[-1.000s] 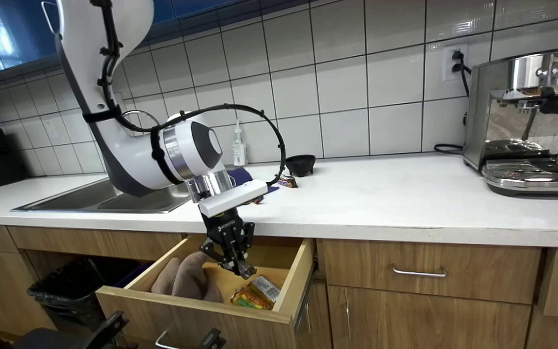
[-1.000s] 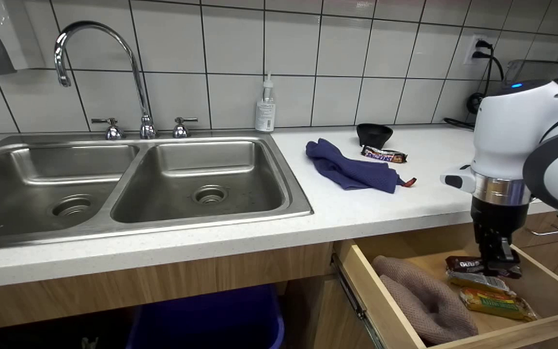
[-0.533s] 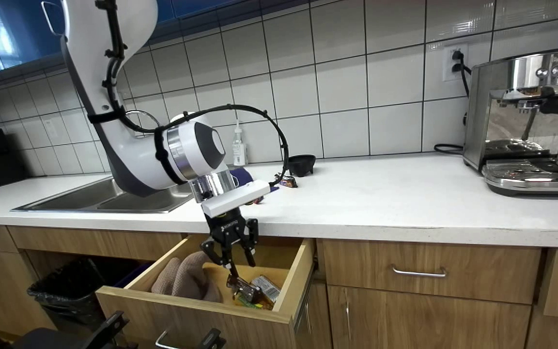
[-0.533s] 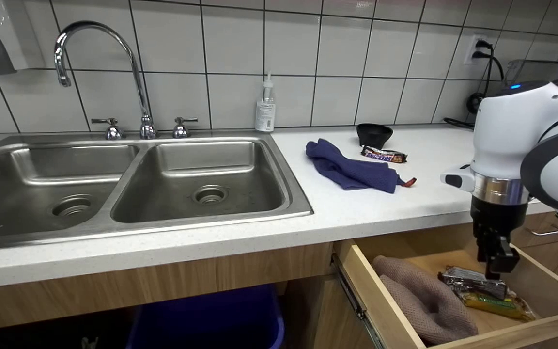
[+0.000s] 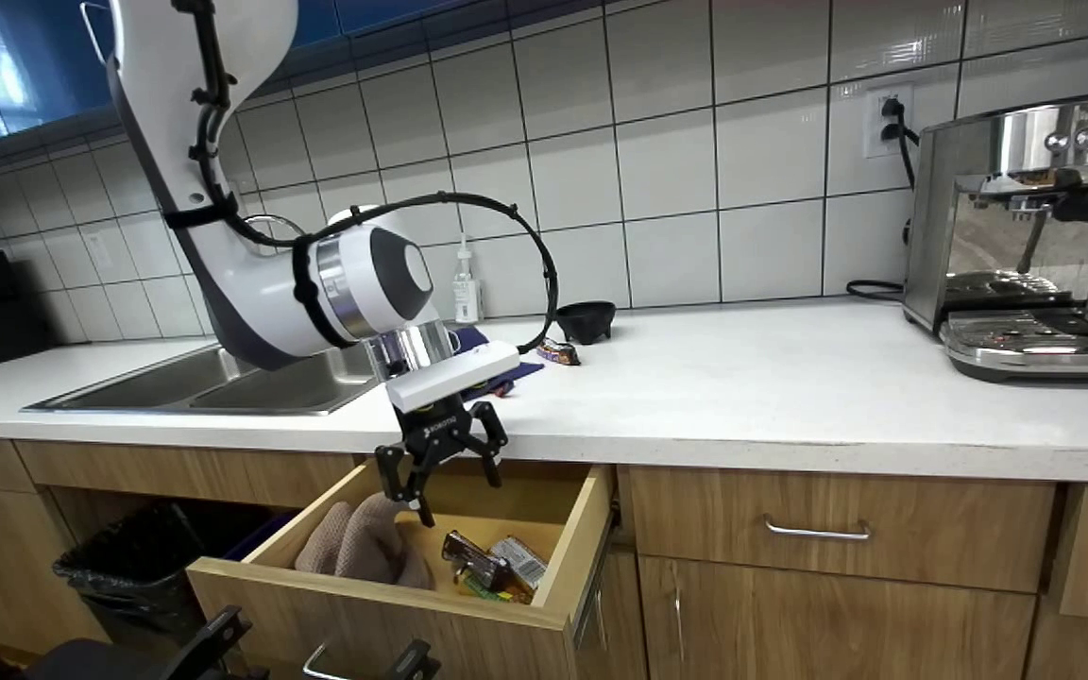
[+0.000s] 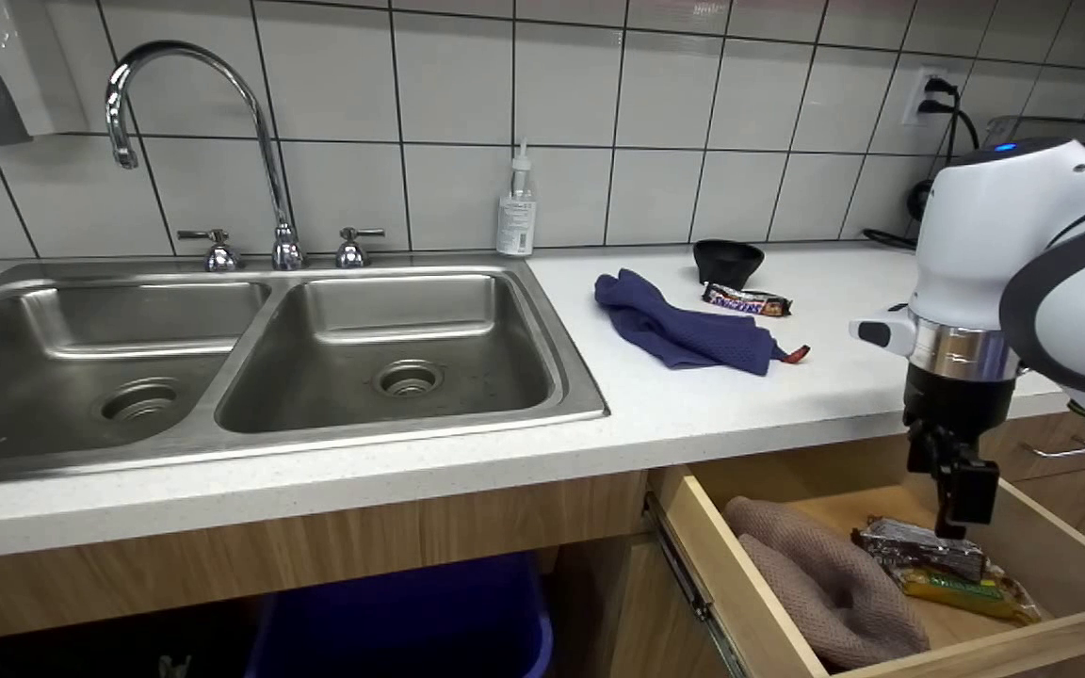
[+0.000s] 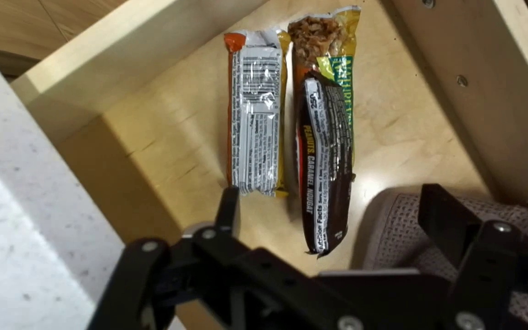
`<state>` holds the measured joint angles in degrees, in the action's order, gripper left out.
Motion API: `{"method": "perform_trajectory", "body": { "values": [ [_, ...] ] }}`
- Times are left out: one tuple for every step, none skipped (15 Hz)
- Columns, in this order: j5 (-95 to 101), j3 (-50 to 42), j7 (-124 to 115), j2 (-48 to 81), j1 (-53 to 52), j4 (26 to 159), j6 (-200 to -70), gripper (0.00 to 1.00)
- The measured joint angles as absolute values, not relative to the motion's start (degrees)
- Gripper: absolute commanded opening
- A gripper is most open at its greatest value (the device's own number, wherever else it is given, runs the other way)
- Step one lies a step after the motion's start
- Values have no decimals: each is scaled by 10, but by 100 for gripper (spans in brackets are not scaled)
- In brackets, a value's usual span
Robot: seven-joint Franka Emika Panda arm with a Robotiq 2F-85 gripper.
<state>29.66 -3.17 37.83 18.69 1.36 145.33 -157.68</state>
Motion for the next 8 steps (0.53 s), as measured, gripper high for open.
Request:
{"method": "perform_trajectory", "body": {
  "values": [
    [289, -27, 382, 182, 16, 1454, -1577, 100],
    [281, -23, 387, 177, 17, 1454, -1577, 100],
    [274, -19, 393, 170, 19, 1455, -1577, 100],
    [266, -16, 397, 164, 20, 1455, -1577, 100],
    [258, -13, 402, 158, 21, 1456, -1577, 100],
    [251, -11, 408, 152, 22, 1457, -1577, 100],
    [243, -9, 413, 147, 22, 1457, -1577, 100],
    [236, -7, 419, 142, 22, 1457, -1577, 100]
  ]
}}
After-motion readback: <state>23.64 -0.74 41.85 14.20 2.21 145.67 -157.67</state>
